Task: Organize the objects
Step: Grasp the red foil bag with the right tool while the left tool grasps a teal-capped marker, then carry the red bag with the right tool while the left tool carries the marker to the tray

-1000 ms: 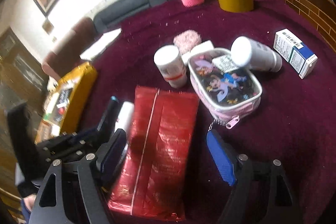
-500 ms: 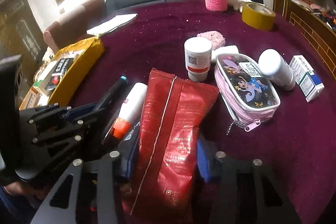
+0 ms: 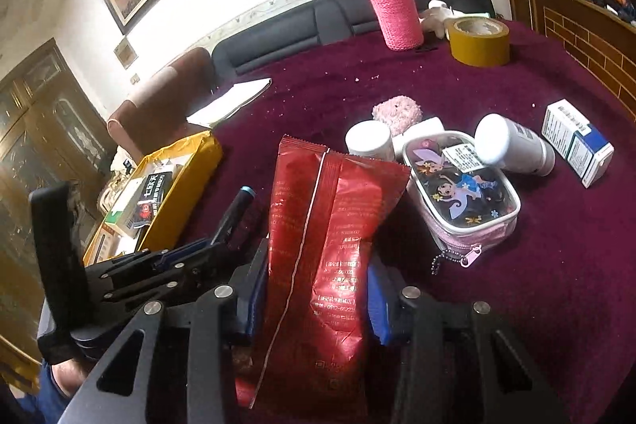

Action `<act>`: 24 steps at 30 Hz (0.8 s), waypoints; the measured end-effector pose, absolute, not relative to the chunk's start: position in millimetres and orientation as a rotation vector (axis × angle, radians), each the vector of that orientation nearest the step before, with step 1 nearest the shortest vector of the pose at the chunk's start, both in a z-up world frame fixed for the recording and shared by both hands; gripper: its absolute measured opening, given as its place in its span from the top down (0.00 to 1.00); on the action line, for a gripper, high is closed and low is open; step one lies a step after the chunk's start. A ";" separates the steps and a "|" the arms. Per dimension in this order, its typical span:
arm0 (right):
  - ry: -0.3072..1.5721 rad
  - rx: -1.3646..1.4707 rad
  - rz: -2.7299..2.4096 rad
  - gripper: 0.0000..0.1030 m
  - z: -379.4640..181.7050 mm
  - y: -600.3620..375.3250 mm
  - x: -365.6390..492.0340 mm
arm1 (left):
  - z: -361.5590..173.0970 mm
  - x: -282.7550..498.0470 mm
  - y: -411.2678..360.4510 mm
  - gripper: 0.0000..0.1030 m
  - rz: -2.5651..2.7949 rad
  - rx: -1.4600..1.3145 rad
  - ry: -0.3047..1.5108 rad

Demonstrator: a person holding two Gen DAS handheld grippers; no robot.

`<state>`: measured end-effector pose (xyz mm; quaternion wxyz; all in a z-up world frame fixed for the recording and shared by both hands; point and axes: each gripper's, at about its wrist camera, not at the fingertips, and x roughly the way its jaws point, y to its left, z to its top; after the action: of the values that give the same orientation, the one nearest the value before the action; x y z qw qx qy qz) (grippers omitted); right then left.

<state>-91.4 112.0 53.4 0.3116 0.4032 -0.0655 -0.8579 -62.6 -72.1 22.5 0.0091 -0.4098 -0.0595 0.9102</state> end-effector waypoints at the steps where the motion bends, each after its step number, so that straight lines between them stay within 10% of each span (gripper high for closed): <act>1: -0.176 1.064 -2.260 0.56 53.3 112.1 -92.3 | 23.5 -62.0 -71.9 0.87 2.843 -1.272 -0.188; 24: -0.224 1.007 -2.281 0.56 52.5 105.2 -88.9 | 77.4 6.2 -133.5 0.86 2.919 -1.069 -0.497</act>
<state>-88.9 105.2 52.5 0.3134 0.3820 -0.0849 -0.8652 6.2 -133.5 77.4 -0.0031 -0.3395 -0.1578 0.9273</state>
